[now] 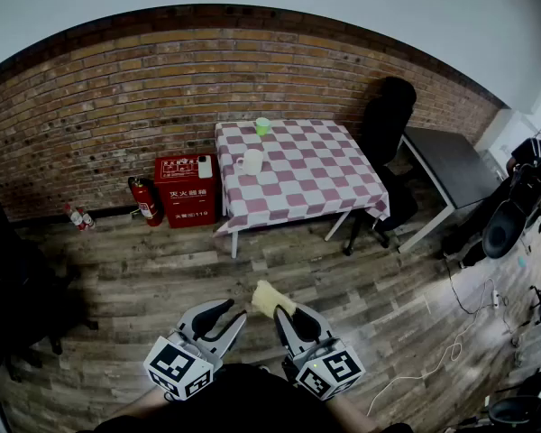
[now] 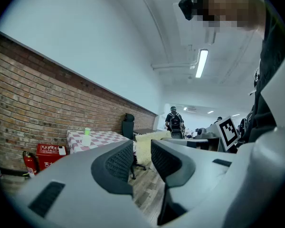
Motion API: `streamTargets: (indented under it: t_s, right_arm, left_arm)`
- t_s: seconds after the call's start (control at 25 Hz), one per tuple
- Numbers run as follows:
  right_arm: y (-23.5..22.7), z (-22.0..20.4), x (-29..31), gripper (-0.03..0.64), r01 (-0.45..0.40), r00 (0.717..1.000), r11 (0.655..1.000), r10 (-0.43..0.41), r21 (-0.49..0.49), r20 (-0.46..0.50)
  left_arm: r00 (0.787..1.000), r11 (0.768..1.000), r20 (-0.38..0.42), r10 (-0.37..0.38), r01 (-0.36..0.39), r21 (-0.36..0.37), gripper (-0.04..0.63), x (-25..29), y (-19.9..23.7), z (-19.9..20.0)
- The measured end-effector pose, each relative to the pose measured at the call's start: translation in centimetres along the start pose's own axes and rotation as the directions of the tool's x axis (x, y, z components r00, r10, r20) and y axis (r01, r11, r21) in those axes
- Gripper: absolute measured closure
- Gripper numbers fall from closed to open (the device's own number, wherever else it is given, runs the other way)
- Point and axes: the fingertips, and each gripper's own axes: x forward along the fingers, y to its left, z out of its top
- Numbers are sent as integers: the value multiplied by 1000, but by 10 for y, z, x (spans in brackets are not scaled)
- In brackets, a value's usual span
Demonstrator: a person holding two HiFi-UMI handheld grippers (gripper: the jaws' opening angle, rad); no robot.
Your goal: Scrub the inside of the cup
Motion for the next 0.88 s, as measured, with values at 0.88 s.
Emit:
streamTargets:
  t_s: [0.88]
  right_arm:
    - [-89,-13,-26,540,-99,994,986,104,132,-33]
  left_arm:
    - [987,987,-68,145,-148,-55,471,75,-30,-29]
